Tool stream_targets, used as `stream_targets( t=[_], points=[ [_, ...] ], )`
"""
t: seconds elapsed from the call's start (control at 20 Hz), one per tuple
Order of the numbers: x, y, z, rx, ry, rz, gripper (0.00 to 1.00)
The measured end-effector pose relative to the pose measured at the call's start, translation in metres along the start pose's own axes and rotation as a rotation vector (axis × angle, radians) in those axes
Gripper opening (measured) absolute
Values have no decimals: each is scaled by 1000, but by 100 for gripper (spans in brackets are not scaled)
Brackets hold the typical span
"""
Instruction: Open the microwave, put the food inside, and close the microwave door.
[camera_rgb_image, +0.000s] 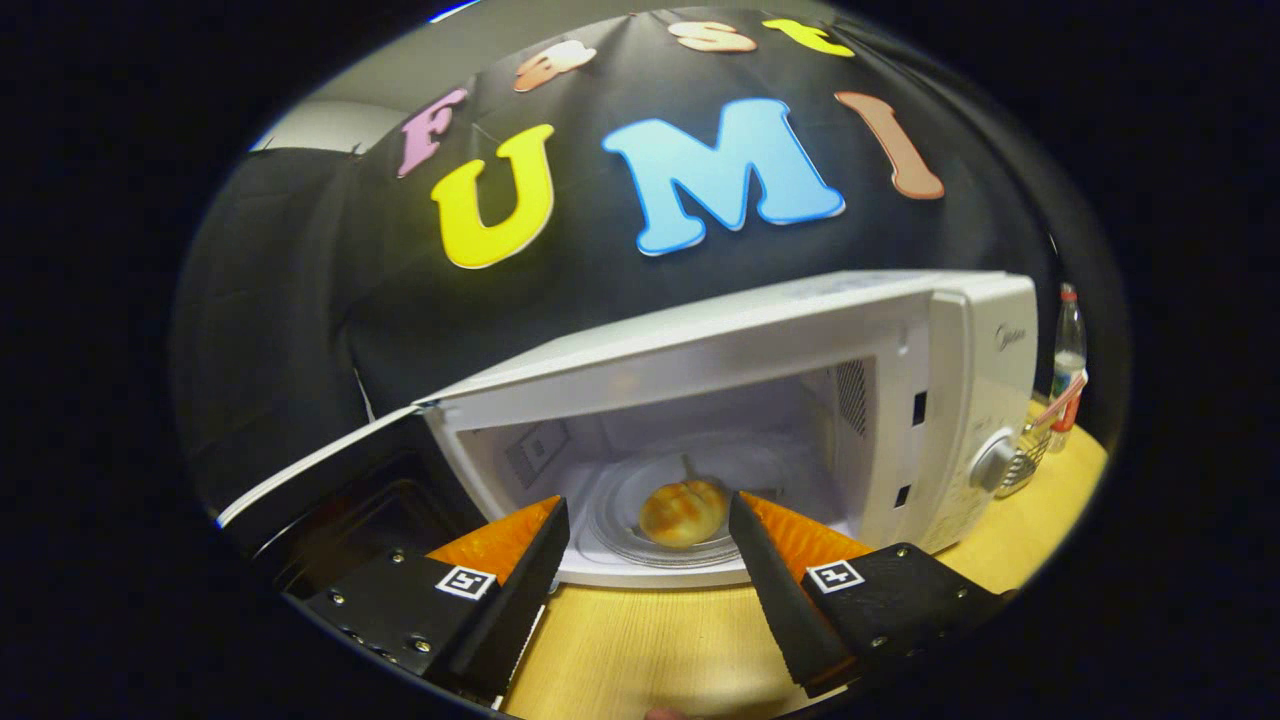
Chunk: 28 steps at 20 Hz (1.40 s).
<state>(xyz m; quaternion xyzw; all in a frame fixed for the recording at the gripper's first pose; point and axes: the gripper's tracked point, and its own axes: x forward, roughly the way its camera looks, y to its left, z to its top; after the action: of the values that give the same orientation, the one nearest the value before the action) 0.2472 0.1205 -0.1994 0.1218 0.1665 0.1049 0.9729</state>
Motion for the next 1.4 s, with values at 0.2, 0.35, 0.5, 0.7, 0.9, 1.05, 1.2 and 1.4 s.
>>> stream_targets(
  t=[0.2, 0.35, 0.5, 0.7, 0.9, 1.05, 1.2, 1.4],
  points=[
    [-61, 16, 30, -33, -65, 21, 97],
    [-100, 28, 43, -45, -97, 28, 97],
    [-137, 43, 48, -71, -119, 52, 97],
    [-179, 74, 42, -103, -121, 103, 97],
    [-209, 121, 34, -139, -124, 190, 97],
    [-223, 167, 31, -158, -127, 271, 97],
    [-238, 211, 26, -168, -127, 353, 97],
    [-254, 271, 10, -200, -110, 473, 97]
  ],
)
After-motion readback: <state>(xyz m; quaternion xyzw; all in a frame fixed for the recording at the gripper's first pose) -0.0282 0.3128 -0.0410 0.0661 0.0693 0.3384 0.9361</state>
